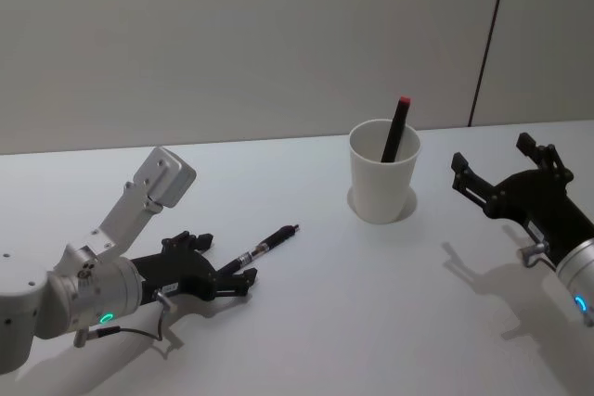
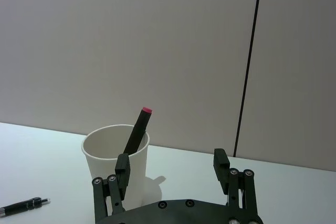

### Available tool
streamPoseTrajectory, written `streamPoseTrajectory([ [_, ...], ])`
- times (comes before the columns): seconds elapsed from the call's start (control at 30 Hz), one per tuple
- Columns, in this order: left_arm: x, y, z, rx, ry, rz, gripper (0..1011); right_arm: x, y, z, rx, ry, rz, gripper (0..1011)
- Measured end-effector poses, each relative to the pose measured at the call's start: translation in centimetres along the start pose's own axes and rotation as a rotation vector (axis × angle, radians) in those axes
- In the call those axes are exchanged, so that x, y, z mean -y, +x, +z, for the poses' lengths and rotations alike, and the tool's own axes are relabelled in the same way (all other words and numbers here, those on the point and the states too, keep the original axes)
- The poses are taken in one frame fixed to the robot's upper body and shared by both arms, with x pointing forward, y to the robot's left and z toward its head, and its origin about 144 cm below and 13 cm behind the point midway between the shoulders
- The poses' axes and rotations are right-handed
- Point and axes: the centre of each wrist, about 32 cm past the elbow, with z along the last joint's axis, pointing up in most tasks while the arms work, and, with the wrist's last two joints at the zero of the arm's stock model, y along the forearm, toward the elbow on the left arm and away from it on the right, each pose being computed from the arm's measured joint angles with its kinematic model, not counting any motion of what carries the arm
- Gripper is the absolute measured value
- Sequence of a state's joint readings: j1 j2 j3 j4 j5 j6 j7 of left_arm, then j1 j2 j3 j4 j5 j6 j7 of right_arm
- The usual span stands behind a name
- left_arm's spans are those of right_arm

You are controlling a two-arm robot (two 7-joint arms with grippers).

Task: Place the pen into the pen holder.

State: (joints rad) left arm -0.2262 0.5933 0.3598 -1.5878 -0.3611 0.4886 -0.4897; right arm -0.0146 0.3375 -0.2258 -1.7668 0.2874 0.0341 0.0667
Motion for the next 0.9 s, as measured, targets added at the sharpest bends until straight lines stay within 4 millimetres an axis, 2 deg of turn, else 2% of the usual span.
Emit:
streamPoseTrajectory([
  [0.9,0.00,0.03,-0.10,0.002,0.007,0.014,1001,0.00,0.00,0.00,0.000,0.000,0.000,1001],
])
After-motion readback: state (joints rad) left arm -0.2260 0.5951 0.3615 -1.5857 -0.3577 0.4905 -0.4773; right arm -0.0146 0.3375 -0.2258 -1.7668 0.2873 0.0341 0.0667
